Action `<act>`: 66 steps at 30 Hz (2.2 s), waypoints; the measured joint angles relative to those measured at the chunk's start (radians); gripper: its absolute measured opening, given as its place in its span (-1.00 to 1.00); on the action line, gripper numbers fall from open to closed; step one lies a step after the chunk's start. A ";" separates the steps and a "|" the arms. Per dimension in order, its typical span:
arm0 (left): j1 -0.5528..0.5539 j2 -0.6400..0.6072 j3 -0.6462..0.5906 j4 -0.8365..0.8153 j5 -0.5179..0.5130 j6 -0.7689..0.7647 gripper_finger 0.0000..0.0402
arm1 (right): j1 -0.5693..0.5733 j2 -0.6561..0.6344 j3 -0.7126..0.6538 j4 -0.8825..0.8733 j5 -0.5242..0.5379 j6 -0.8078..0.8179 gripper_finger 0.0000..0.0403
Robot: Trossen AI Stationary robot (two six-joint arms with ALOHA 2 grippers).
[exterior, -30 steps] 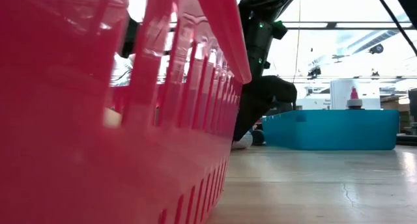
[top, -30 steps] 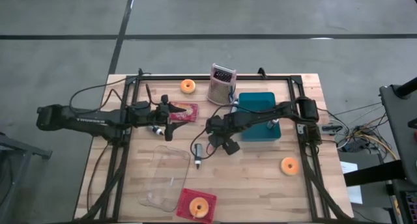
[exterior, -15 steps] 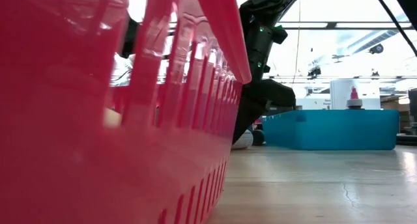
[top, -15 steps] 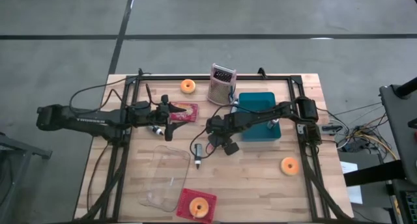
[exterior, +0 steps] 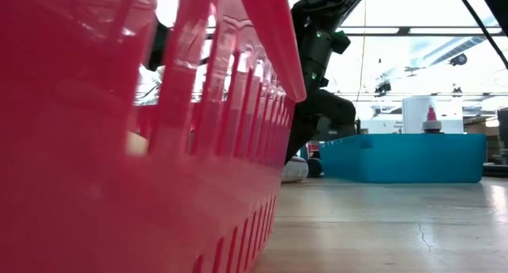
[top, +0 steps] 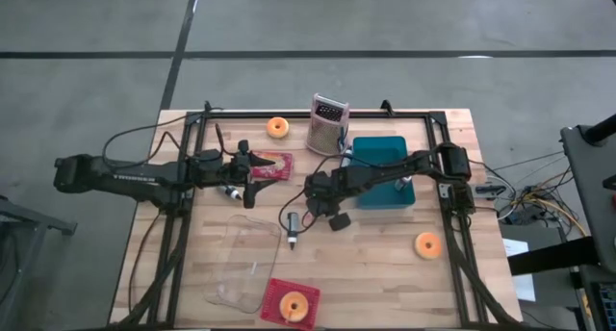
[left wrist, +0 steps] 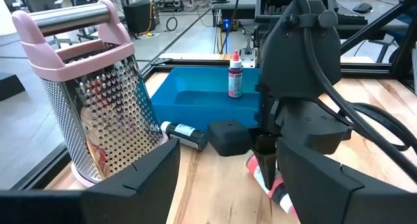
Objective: Pick & Place Food Item
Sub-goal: Put the pink food coloring bottle into the blue bin
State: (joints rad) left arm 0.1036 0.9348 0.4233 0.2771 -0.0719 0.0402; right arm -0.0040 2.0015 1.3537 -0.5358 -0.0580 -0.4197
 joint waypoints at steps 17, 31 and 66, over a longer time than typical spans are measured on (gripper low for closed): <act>0.000 0.001 -0.001 0.011 0.000 0.000 0.28 | 0.004 -0.471 -0.373 0.411 0.120 0.180 -0.74; -0.001 0.006 -0.001 0.064 0.000 -0.005 0.28 | 0.004 -0.971 -0.932 0.798 0.481 0.407 -0.74; 0.029 0.978 0.957 -0.219 0.275 0.133 0.28 | 0.008 -1.070 -1.228 1.027 0.582 0.450 -0.74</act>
State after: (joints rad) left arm 0.1321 1.9124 1.3805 0.0581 0.2028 0.1731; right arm 0.0040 0.9312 0.1260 0.4913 0.5236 0.0299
